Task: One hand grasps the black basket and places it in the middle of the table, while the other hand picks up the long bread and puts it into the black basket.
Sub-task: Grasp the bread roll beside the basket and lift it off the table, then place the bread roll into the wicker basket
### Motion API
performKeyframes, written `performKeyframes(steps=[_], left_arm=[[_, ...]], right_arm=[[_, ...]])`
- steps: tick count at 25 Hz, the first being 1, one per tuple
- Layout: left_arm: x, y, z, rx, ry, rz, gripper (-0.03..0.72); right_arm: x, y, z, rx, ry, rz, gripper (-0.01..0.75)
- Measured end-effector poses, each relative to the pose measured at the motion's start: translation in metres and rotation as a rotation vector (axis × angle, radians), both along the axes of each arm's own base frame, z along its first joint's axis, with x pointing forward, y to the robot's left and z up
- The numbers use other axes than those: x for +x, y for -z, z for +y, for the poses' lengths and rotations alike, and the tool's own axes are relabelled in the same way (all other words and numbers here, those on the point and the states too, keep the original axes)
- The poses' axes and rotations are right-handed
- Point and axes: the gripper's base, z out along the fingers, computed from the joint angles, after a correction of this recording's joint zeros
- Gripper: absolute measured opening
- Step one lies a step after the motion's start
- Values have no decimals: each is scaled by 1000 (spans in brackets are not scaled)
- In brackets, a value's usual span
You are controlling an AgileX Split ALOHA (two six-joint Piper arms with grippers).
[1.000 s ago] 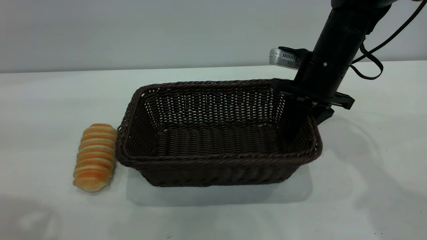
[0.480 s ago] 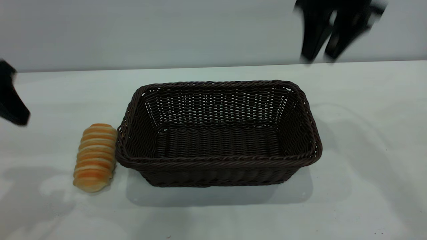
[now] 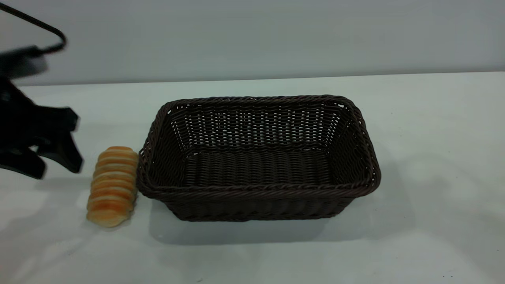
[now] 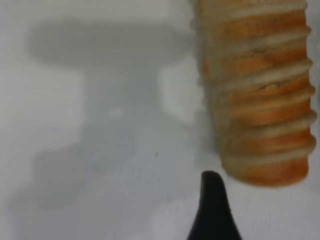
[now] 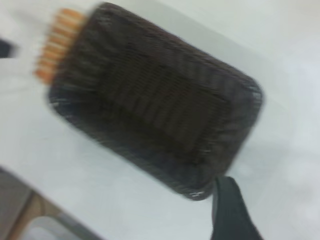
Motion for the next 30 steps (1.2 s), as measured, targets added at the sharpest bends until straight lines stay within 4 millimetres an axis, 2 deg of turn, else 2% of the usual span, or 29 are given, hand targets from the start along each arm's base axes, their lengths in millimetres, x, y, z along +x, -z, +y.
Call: performKeyframes(steps=[5, 10, 12, 15, 19, 21, 24, 27, 30], left_arm=[[20, 28, -22, 9, 62, 27, 563], [35, 56, -30, 29, 70, 22, 559], [37, 63, -30, 33, 67, 28, 532], [37, 68, -30, 35, 65, 35, 402], [37, 67, -30, 40, 72, 32, 118], [37, 63, -30, 47, 91, 25, 81], [36, 45, -23, 58, 127, 24, 80], [38, 12, -11, 55, 111, -27, 80], [36, -27, -7, 53, 113, -110, 79]], right_arm=[[-53, -2, -7, 51, -48, -2, 404], [-98, 17, -18, 45, -47, 34, 401], [-116, 26, -23, 37, -46, 43, 401], [-143, 43, -32, 4, -40, 52, 401], [-177, 74, -46, -62, -24, 70, 401], [-192, 90, -52, -90, -8, 80, 401], [-213, 113, -61, -115, 27, 86, 401], [-230, 129, -69, -132, 74, 46, 401], [-245, 141, -78, -148, 127, 0, 401]])
